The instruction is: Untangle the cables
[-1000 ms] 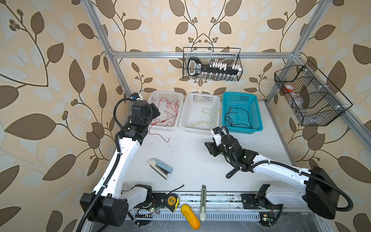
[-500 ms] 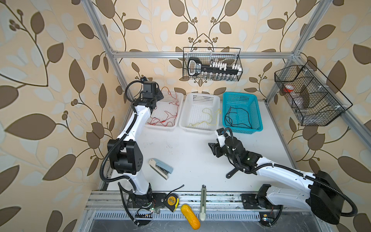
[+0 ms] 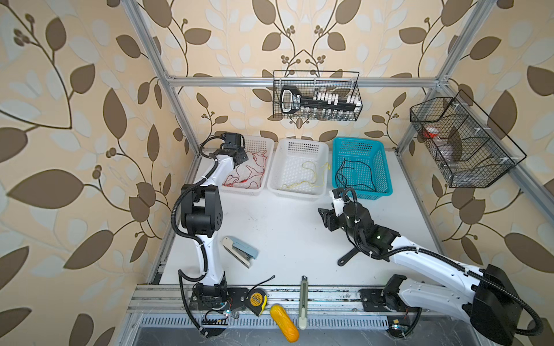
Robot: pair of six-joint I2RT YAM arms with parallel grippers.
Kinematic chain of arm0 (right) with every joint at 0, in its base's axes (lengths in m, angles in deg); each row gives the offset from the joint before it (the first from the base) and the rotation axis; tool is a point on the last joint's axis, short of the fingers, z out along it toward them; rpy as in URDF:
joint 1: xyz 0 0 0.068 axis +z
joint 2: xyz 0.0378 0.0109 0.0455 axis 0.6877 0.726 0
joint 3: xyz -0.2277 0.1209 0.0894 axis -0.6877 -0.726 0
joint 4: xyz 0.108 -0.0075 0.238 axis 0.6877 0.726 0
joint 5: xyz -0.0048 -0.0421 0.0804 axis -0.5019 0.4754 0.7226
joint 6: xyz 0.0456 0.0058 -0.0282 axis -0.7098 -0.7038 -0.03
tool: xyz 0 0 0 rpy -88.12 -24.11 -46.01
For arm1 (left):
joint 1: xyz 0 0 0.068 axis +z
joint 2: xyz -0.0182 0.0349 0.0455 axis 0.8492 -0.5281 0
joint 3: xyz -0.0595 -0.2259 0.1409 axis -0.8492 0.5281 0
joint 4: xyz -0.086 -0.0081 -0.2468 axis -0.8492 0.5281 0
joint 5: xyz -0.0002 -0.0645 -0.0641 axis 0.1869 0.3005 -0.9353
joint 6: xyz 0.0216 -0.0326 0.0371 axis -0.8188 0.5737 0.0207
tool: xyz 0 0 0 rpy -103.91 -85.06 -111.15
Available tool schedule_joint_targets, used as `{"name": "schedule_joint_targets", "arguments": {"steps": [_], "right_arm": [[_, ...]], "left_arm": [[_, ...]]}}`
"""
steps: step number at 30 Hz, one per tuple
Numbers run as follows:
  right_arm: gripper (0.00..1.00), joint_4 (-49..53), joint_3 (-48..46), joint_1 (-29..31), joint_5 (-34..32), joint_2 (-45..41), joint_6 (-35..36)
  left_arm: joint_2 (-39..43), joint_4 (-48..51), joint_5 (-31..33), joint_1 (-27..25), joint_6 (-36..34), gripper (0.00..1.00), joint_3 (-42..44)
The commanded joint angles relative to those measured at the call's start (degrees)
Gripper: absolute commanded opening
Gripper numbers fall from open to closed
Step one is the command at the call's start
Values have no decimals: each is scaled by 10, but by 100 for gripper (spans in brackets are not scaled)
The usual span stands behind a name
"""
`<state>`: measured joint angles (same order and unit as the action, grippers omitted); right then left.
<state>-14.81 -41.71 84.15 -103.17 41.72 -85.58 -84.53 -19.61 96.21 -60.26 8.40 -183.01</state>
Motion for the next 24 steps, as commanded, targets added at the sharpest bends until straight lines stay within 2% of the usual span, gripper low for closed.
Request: {"name": "schedule_joint_targets", "arguments": {"steps": [1, 5, 10, 13, 19, 24], "right_arm": [[63, 22, -16, -21, -28, -25, 7], [64, 37, -21, -49, -38, -46, 10], [66, 51, -32, -82, -49, -65, 13], [67, 54, -39, -112, -50, -70, 5], [75, 46, -49, -168, -53, -75, 5], [85, 5, -66, -206, -107, -70, 20]], "left_arm": [[7, 14, -10, 6, 13, 17, -29], [11, 14, -24, 6, 14, 42, -22], [31, 8, -43, 6, 15, 80, 1], [59, 2, -56, 5, 19, 99, 34], [173, -33, -49, 5, -7, 99, 172], [266, -26, 21, 5, -41, 99, 298]]}}
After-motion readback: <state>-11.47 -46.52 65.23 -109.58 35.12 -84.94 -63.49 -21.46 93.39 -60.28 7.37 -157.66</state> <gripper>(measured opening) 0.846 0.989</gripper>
